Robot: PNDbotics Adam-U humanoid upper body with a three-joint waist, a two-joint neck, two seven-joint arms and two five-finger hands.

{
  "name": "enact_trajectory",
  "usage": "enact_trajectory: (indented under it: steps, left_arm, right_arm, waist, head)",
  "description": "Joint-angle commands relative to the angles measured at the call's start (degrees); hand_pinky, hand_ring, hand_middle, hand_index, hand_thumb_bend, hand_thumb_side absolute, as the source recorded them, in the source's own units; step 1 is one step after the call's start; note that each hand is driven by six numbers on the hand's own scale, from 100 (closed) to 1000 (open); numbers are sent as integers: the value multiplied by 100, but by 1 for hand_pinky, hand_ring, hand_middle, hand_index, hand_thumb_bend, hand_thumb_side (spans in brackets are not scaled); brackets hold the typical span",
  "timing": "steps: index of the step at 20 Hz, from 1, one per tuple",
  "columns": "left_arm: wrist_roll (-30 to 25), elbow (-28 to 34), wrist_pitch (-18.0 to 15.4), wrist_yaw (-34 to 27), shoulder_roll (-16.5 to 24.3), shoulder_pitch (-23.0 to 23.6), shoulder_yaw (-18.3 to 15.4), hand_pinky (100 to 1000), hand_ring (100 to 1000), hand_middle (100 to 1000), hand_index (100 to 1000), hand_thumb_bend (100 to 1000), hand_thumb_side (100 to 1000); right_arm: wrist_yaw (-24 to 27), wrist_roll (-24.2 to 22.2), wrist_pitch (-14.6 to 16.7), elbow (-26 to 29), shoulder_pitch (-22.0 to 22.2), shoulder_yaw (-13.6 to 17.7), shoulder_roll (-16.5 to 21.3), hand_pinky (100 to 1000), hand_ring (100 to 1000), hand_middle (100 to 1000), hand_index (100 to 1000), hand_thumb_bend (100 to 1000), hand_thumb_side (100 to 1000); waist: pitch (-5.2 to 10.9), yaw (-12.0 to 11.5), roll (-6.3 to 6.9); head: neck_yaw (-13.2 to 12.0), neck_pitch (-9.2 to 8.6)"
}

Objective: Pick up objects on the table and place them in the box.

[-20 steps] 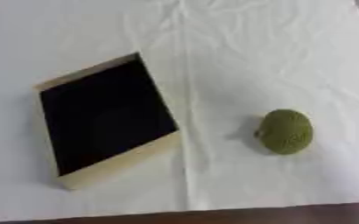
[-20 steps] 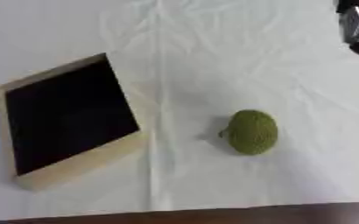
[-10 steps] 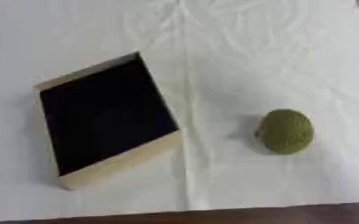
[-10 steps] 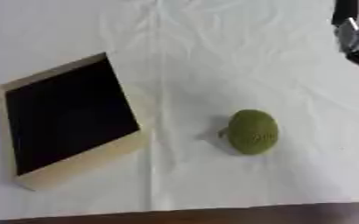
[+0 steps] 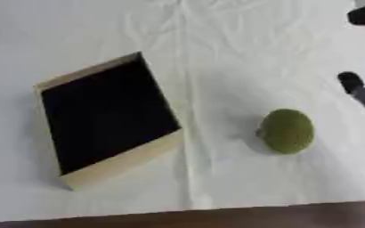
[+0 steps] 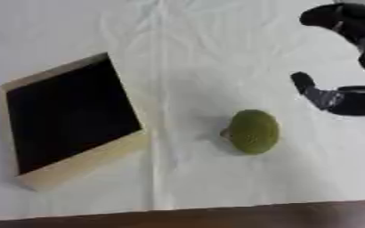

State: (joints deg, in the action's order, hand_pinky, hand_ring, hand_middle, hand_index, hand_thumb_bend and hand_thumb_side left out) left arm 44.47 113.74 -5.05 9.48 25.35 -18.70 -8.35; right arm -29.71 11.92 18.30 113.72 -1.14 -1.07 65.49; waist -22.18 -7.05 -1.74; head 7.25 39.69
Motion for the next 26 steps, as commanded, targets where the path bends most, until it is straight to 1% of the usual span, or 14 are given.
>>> enact_trajectory:
  steps: [1, 6, 8, 10, 13, 14, 17, 18, 19, 21, 24, 26]
  left_arm:
    - [1, 85, 16, 14, 196, -25, -31, 585, 647, 658, 726, 939, 808]
    - [-2, 85, 19, 15, 206, -19, -26, 584, 647, 658, 726, 939, 808]
    - [-3, 85, 22, 16, 211, -11, -26, 584, 647, 658, 726, 939, 808]
    - [-4, 85, 21, 16, 212, -15, -23, 584, 648, 658, 725, 939, 808]
    - [-10, 85, 23, 10, 202, -18, -16, 583, 647, 658, 725, 940, 807]
    - [-11, 85, 24, 8, 199, -17, -15, 583, 647, 658, 725, 940, 807]
    - [-16, 85, 25, -2, 191, -26, -8, 582, 648, 658, 724, 940, 806]
    - [-19, 85, 25, -7, 186, -30, -3, 582, 648, 658, 724, 940, 806]
    - [-24, 85, 26, -12, 182, -34, 1, 582, 647, 658, 724, 941, 806]
    - [-31, 85, 26, -19, 175, -39, 7, 581, 647, 658, 724, 940, 805]
    - [-46, 85, 27, -34, 159, -53, 22, 580, 647, 658, 723, 941, 805]
    - [-55, 85, 27, -41, 151, -59, 29, 580, 647, 658, 723, 942, 804]
  right_arm:
    - [-301, -275, 112, 87, 33, -49, 204, 880, 883, 853, 930, 263, 546]
    - [-694, -690, 172, 87, 129, -235, 135, 884, 894, 864, 943, 263, 543]
    - [-758, -871, 189, 87, 133, -264, 140, 885, 898, 866, 948, 279, 515]
    - [-739, -1057, 187, 87, 126, -293, 164, 886, 897, 852, 946, 292, 484]
    - [-559, -1313, 134, 87, 69, -330, 180, 890, 897, 842, 945, 304, 437]
    - [-485, -1391, 93, 87, 46, -336, 182, 890, 896, 838, 944, 303, 432]
    - [-252, -1613, -96, 87, -25, -387, 201, 885, 880, 798, 918, 298, 361]
    - [-176, -1684, -169, 87, -47, -432, 205, 886, 882, 798, 921, 296, 349]
    - [-98, -1752, -243, 87, -70, -472, 210, 888, 886, 800, 930, 298, 314]
    - [72, -1910, -411, 87, -118, -524, 226, 893, 891, 804, 948, 286, 276]
    - [339, -2174, -678, 87, -248, -632, 236, 900, 904, 813, 963, 206, 317]
    - [524, -2358, -862, 87, -328, -683, 240, 902, 912, 821, 973, 187, 297]
  waist:
    - [212, 17, -79]
    - [216, 26, -93]
    - [214, 33, -99]
    - [211, 34, -104]
    - [203, 23, -104]
    - [199, 18, -103]
    - [186, 2, -100]
    - [181, -5, -99]
    - [176, -11, -98]
    - [164, -22, -95]
    - [145, -51, -91]
    - [130, -70, -88]
  head:
    - [-16, 0]
    - [-11, -4]
    - [-15, -2]
    - [-6, -6]
    - [11, -16]
    - [16, -16]
    - [36, -13]
    - [46, -15]
    - [54, -16]
    - [73, -18]
    - [104, -25]
    - [127, -34]
